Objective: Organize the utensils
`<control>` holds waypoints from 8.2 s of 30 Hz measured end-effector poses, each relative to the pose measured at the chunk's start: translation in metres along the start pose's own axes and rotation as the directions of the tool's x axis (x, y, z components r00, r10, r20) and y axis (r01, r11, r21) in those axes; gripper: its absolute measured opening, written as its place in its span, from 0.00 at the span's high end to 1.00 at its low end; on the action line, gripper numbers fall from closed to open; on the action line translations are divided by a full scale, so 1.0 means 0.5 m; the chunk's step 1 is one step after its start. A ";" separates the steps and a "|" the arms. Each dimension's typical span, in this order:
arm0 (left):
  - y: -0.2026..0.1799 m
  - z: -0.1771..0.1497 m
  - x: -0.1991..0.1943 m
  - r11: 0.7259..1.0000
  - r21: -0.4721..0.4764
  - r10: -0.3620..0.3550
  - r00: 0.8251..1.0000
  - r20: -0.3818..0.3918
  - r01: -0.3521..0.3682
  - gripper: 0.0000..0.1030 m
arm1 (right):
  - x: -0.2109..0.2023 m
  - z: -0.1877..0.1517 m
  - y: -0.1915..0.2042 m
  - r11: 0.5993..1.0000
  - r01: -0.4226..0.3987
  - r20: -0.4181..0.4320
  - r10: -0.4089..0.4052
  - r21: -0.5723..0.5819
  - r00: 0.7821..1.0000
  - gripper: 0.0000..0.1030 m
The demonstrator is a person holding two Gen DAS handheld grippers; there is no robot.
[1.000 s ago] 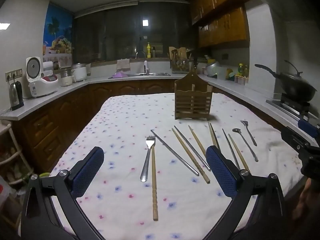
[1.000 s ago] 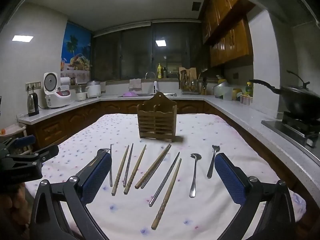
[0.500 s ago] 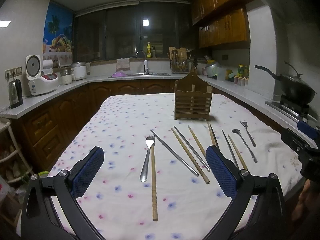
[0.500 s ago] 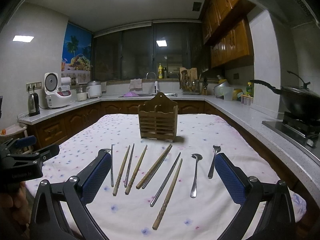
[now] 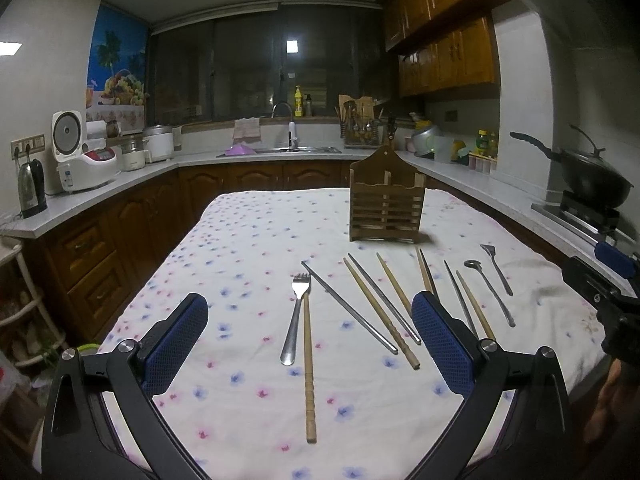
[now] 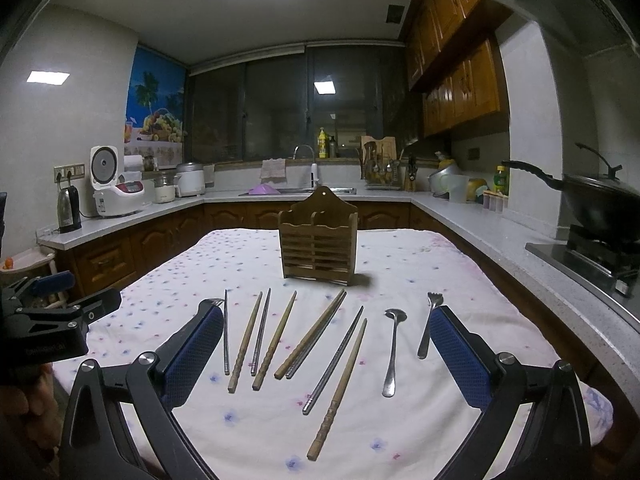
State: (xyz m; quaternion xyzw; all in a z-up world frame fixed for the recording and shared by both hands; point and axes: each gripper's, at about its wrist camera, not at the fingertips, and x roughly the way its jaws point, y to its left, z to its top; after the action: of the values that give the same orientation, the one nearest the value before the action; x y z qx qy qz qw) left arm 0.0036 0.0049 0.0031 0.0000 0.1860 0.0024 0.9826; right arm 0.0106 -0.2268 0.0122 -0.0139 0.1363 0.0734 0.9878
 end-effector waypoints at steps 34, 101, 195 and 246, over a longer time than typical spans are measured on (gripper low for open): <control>0.017 -0.003 0.069 0.999 -0.032 -0.045 0.995 -0.084 0.042 0.00 | 0.039 0.003 0.009 1.000 -0.015 -0.060 0.015 0.006 0.998 0.00; -0.123 0.064 0.661 0.969 0.087 -0.125 0.765 -0.632 0.231 0.69 | 0.681 0.001 -0.092 0.989 -0.035 -0.679 0.122 0.141 0.724 0.90; -0.018 0.435 0.669 0.908 -0.327 -0.250 0.965 0.083 0.264 0.96 | 0.677 0.295 -0.215 0.918 -0.085 -0.035 0.106 0.387 0.994 0.96; 0.054 0.311 0.554 0.956 -0.245 -0.203 0.969 -0.143 0.164 0.07 | 0.533 0.235 -0.200 0.902 -0.154 -0.124 0.221 0.404 0.967 0.05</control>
State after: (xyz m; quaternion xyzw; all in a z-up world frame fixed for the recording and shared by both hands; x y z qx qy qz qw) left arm 0.3181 0.0334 0.0467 -0.1318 0.2648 -0.0675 0.9529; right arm 0.3107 -0.2827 0.0536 0.1906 0.2308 0.1383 0.9441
